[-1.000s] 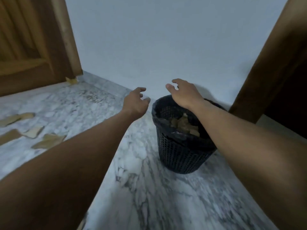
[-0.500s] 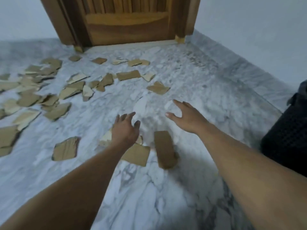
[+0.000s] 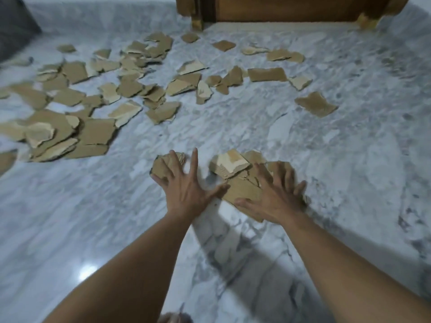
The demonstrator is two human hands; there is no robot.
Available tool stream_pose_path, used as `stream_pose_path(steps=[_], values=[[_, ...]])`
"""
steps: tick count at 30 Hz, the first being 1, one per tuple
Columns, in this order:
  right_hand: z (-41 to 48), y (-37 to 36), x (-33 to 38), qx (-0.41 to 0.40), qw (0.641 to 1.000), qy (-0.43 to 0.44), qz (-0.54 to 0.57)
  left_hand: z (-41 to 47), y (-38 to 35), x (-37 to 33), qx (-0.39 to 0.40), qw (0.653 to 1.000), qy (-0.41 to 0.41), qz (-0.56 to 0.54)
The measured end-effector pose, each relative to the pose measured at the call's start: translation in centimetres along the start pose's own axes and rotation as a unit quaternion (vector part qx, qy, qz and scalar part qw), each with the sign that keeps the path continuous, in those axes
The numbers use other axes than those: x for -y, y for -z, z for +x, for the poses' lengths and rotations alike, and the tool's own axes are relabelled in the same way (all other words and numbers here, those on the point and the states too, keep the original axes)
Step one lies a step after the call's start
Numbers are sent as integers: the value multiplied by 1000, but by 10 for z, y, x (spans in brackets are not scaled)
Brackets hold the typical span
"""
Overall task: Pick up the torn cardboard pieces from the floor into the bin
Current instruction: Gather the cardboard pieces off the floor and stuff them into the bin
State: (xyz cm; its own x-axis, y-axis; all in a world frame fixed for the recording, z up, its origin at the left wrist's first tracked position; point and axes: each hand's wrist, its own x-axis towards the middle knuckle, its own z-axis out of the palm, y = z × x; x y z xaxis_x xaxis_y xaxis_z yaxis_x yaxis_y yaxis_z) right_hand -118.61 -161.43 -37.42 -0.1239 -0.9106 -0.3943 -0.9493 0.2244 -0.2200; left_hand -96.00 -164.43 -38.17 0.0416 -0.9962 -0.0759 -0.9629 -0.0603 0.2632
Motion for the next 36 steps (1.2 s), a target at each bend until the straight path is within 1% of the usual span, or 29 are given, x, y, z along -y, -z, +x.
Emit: stream_pose_path(steps=[2,4,6,8,9,11,12,14,16,19,22,23,26,29,32,34,36], values=[[13,1,11,-6,1000,17,-7,13,1,13,43,999,15,-26],[26,2,20,-14,999,42,-10,27,1,17,65,997,-34,-21],[34,6,29,-33,996,83,-4,37,3,10,51,993,-92,-61],[44,8,34,-40,992,117,23,46,7,1,39,987,-122,-97],[48,8,35,-41,991,121,46,49,8,-2,29,987,-131,-89],[56,7,36,-36,992,94,73,58,7,-4,10,989,-138,-48],[58,8,36,-34,994,78,67,64,6,-4,21,990,-132,-38],[62,15,39,-29,997,61,41,74,8,-4,87,988,-123,-25],[64,26,46,-21,997,66,20,78,12,-5,140,979,-147,8],[69,38,56,1,996,88,15,83,14,-6,151,970,-189,15],[75,42,59,41,990,84,103,84,10,-5,169,963,-207,37],[76,43,59,47,987,80,131,82,10,-5,172,964,-199,35],[78,43,56,43,974,78,209,72,19,-11,146,980,-130,-39],[76,39,50,27,955,61,290,75,29,-17,167,976,-76,-114],[68,29,52,-37,939,57,337,84,36,-29,193,961,-16,-198],[60,18,56,-97,929,45,355,82,37,-38,209,954,-5,-213],[52,9,55,-150,910,19,386,77,34,-42,213,947,6,-241]])
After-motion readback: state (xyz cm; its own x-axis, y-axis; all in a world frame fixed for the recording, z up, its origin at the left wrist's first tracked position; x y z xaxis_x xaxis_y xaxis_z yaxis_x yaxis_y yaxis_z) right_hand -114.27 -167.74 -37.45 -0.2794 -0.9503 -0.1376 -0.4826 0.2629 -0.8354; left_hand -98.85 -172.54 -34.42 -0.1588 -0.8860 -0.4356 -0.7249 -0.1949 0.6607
